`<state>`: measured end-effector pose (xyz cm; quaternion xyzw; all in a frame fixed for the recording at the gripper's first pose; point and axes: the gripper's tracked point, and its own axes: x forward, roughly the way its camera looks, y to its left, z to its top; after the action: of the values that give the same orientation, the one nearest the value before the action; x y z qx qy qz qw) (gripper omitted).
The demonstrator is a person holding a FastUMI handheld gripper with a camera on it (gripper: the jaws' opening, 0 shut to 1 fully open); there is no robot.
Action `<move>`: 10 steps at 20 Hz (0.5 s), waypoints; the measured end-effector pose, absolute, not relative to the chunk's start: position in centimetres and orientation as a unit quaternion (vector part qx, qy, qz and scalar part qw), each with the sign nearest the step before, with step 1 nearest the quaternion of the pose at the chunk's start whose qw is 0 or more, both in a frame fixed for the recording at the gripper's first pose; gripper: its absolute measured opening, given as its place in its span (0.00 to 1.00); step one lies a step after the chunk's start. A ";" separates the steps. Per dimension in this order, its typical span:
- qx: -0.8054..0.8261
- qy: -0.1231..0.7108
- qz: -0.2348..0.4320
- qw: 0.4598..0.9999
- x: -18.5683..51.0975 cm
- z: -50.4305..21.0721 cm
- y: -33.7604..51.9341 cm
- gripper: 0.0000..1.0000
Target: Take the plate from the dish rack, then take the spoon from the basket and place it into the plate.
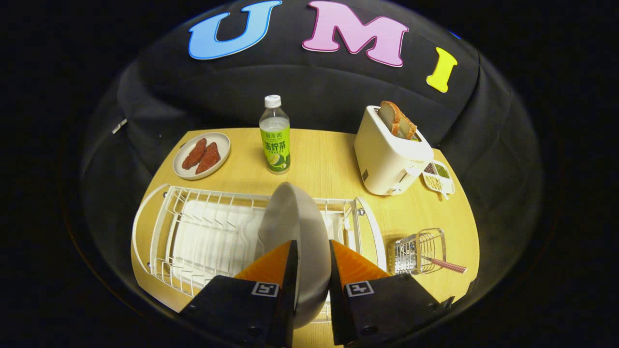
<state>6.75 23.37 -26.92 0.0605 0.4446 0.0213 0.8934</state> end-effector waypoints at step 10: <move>-0.073 0.370 -0.004 0.926 9.6 -20.5 22.4 0.27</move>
<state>9.62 22.37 -20.48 -0.0734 0.3696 -0.0042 0.9263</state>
